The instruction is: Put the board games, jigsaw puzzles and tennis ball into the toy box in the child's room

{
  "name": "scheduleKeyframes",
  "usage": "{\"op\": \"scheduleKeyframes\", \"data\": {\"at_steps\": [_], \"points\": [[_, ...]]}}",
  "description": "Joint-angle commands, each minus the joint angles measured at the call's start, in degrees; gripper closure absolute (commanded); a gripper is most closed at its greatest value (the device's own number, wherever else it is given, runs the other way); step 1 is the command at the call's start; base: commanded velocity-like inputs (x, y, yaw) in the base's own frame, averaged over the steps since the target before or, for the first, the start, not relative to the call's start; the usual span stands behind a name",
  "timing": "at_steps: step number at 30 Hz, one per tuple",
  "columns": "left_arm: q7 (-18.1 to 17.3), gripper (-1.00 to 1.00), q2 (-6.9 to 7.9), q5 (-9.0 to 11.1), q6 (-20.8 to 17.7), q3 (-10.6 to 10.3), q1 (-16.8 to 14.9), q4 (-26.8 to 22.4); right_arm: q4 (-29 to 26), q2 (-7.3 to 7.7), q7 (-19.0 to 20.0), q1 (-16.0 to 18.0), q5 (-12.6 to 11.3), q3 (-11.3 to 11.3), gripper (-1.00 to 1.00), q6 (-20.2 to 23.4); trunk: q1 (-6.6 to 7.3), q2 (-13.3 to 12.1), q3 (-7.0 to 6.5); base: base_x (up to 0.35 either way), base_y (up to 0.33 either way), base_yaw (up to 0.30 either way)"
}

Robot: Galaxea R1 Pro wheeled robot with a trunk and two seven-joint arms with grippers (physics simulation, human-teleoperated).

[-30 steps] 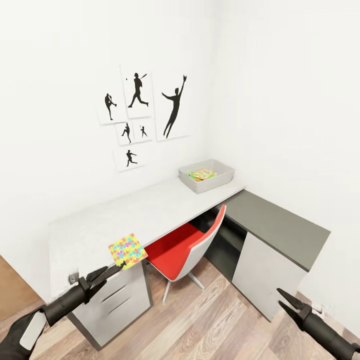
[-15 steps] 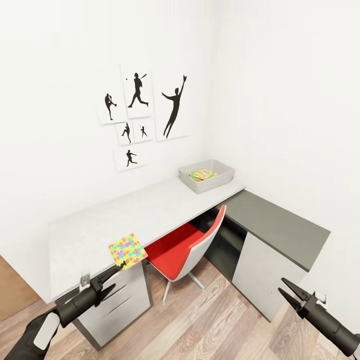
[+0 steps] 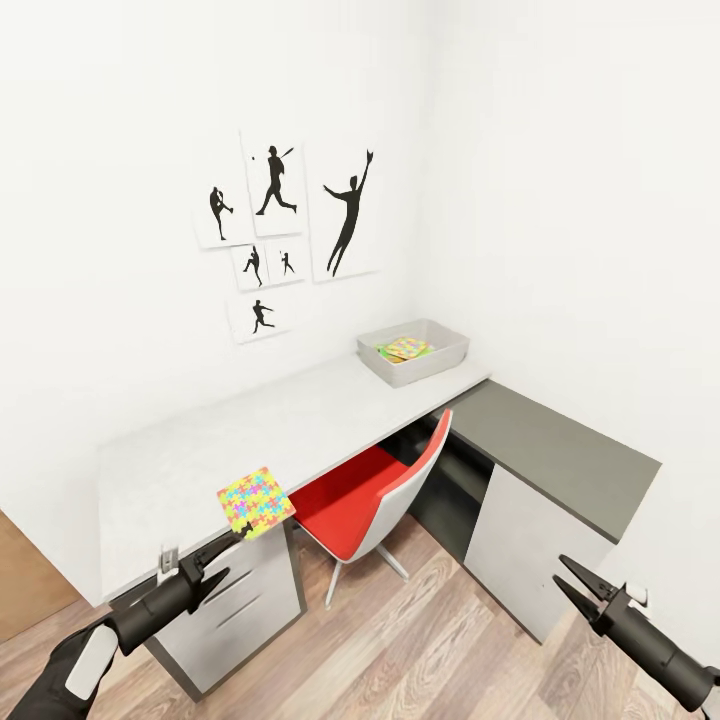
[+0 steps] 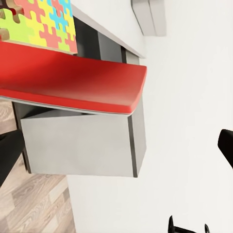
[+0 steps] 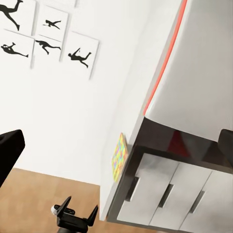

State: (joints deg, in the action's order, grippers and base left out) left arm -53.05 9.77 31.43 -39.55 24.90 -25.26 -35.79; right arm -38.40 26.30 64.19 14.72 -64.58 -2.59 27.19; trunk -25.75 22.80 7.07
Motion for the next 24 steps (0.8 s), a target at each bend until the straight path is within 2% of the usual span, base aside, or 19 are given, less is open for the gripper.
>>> {"op": "scheduleKeyframes", "data": {"at_steps": [1, 4, 24], "points": [[-0.1, -1.00, -0.01, 0.2, -0.3, 0.1, -0.1, 0.0, 0.0, 0.01, 0.0, 0.0, -0.4, 0.0, -1.00, 0.5, -0.03, 0.1, 0.12, 0.000, 0.000, 0.000], [-0.2, -1.00, -0.01, 0.2, -0.3, 0.1, -0.1, 0.0, 0.0, -0.01, 0.0, 0.0, -0.4, 0.1, -1.00, 0.5, -0.03, 0.1, 0.12, 0.000, 0.000, 0.000], [-0.5, -1.00, 0.12, 0.2, -0.5, 0.1, -0.1, 0.0, 0.0, -0.19, -0.3, 0.0, -0.4, 0.1, -1.00, 0.3, -4.43, 8.1, 3.71, 0.000, 0.000, 0.000]]}}
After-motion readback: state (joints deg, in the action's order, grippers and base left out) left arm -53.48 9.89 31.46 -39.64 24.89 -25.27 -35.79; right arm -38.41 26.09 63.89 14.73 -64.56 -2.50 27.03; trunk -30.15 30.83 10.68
